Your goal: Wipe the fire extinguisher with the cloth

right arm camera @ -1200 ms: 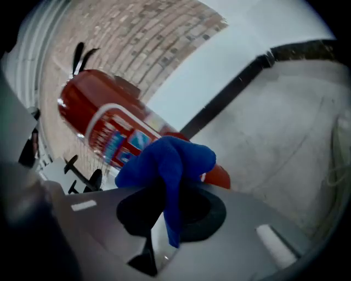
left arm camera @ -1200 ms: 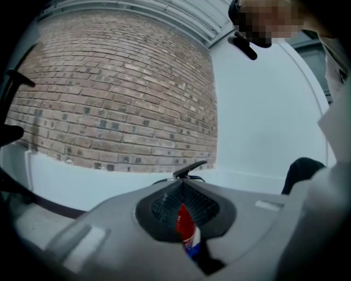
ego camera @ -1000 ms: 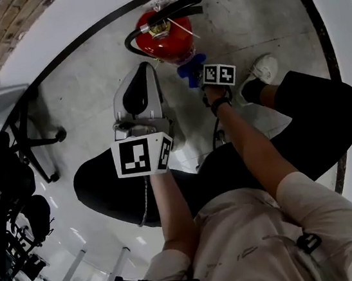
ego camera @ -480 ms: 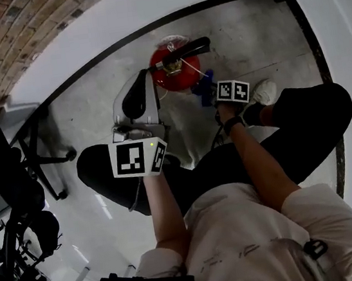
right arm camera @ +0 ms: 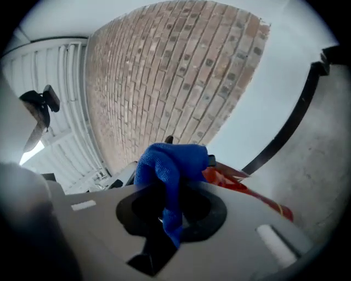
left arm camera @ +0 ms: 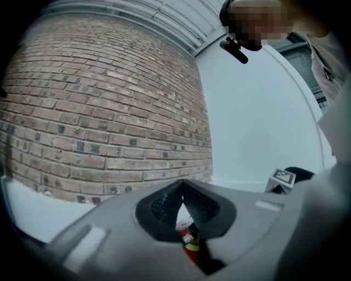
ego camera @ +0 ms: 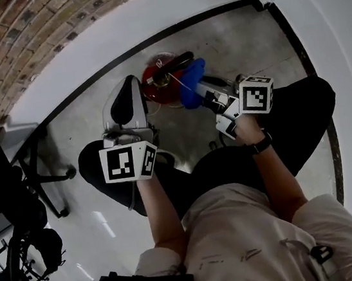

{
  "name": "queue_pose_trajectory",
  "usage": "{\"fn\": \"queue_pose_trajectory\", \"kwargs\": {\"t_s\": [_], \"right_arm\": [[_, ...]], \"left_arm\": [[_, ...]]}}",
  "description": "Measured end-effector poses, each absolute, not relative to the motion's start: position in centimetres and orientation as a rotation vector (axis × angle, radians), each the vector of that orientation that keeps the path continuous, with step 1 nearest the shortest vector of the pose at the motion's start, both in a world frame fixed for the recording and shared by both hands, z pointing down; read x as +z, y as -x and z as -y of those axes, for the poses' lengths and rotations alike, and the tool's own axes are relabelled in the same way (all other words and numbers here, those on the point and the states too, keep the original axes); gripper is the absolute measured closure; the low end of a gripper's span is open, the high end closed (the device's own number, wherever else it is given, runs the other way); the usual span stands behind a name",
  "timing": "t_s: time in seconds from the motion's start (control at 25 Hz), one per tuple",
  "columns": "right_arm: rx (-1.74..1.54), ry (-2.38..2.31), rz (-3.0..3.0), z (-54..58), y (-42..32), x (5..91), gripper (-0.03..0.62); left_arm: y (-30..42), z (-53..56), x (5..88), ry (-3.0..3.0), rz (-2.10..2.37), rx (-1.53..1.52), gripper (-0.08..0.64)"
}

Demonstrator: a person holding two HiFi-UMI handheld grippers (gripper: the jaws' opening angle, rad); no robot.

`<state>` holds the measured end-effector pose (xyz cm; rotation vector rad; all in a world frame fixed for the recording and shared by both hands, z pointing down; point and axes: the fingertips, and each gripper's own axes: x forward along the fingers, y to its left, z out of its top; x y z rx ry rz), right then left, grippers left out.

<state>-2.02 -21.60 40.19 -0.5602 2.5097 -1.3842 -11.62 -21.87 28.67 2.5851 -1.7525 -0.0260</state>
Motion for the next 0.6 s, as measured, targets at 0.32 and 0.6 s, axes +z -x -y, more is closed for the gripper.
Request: {"fn": "queue_pose_trajectory", "kwargs": {"t_s": [0.32, 0.6], "right_arm": [[-1.649, 0.426, -2.041, 23.0, 1.2, 44.7, 0.534], [-1.887, 0.789, -2.235, 22.2, 0.5, 57.4, 0.535]], "left_arm": [[12.1, 21.3, 29.4, -2.563, 1.764, 0.017, 0.558], [12.6, 21.6, 29.5, -2.547, 1.774, 0.024, 0.558]]}}
